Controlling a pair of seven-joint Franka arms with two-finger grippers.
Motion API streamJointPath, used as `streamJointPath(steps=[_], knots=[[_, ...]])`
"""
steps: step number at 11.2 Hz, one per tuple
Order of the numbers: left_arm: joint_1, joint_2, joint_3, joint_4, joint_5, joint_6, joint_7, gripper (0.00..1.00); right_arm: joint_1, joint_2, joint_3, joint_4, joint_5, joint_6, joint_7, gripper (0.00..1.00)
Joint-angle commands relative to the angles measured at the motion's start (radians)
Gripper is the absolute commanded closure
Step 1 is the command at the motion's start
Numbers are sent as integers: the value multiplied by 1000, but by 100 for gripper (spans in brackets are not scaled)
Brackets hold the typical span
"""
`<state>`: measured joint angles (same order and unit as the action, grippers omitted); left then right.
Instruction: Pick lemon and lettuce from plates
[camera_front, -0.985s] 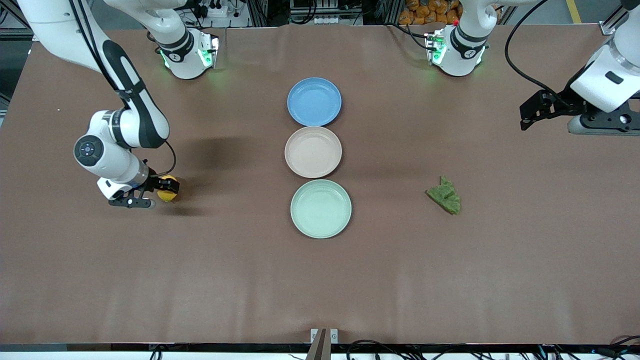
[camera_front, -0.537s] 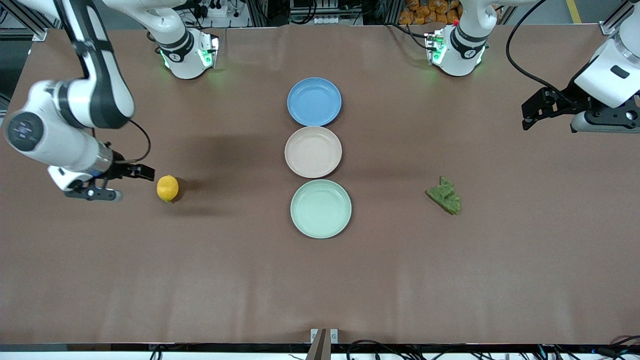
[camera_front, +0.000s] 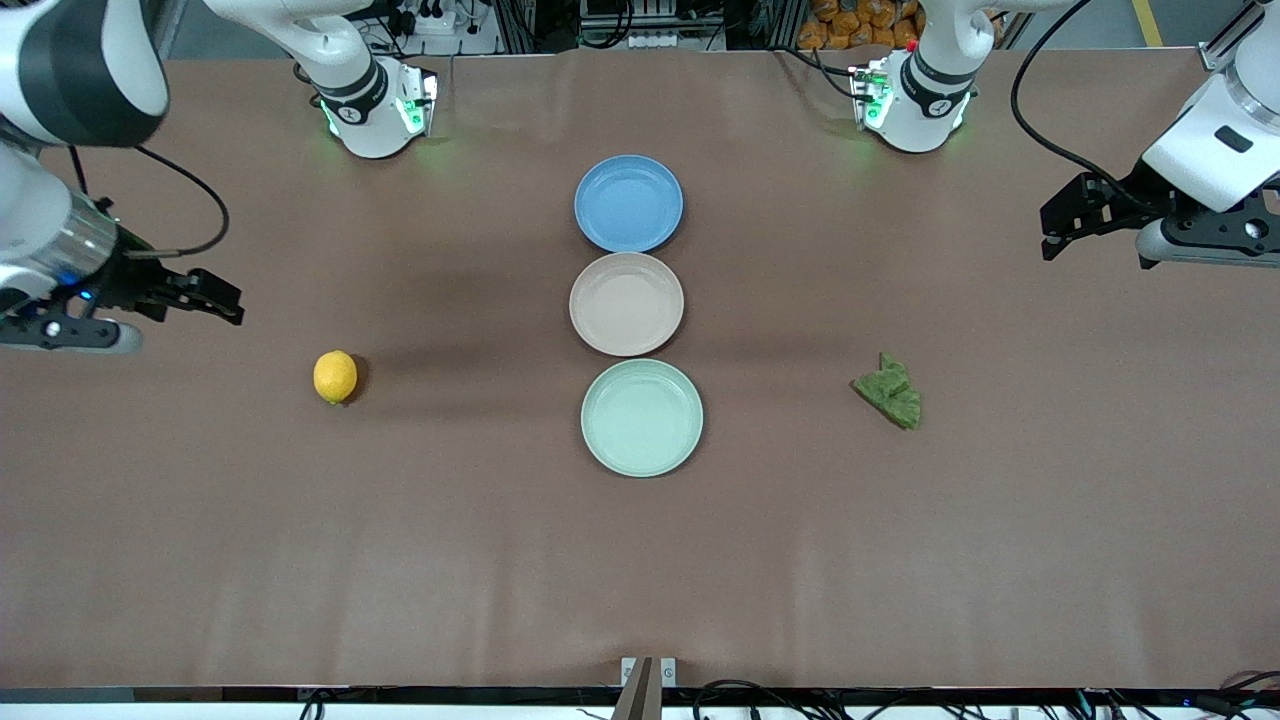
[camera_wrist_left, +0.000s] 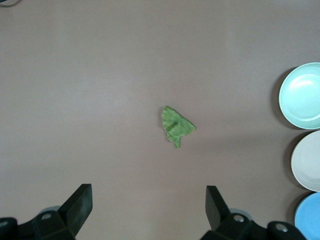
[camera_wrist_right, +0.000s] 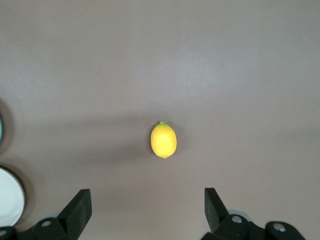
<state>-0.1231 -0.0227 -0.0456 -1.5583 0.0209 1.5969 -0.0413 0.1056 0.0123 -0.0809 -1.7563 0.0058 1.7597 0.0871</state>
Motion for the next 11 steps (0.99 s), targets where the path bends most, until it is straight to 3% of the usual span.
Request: streamJointPath(steps=[1,4,11], knots=[[3,4,-3,15,-22,12,23,0,-14,-51,15,98,16,-104,-7,0],[5,4,-2,17,-29,24,23,0,-44,-55,24,172,11,-216,-88,0],[5,4,-2,17,-38,35,24,0,-57,-71,29,178,16,-243,-107,0]])
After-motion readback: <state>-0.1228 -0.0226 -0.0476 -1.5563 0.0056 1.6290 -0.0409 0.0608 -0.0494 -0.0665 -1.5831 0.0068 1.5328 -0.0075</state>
